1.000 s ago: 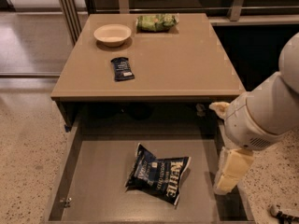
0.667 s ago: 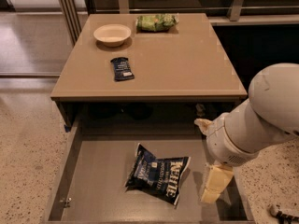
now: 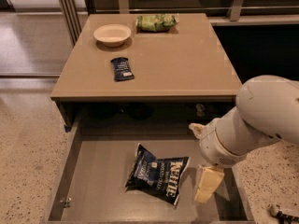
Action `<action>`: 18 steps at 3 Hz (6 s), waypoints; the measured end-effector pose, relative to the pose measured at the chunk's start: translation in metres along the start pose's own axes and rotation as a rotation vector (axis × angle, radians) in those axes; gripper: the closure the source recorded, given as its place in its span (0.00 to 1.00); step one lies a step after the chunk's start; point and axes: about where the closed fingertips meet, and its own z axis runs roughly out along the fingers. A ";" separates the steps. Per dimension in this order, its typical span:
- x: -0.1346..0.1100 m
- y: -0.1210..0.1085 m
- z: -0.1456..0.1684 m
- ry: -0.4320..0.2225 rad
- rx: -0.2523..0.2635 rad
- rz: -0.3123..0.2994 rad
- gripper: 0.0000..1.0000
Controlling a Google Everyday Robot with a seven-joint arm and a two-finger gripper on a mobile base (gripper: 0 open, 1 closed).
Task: Pick blue chip bag from top drawer and place on counter
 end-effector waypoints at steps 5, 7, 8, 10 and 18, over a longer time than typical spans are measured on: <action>-0.035 -0.002 0.103 -0.106 -0.049 -0.115 0.00; -0.041 -0.001 0.138 -0.105 -0.077 -0.143 0.00; -0.041 0.000 0.145 -0.058 -0.078 -0.163 0.00; -0.032 0.004 0.159 0.004 -0.081 -0.160 0.00; -0.052 -0.001 0.122 -0.036 -0.029 -0.237 1.00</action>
Offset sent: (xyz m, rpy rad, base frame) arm 0.0283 0.0527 -0.0548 0.0538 0.0059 0.1019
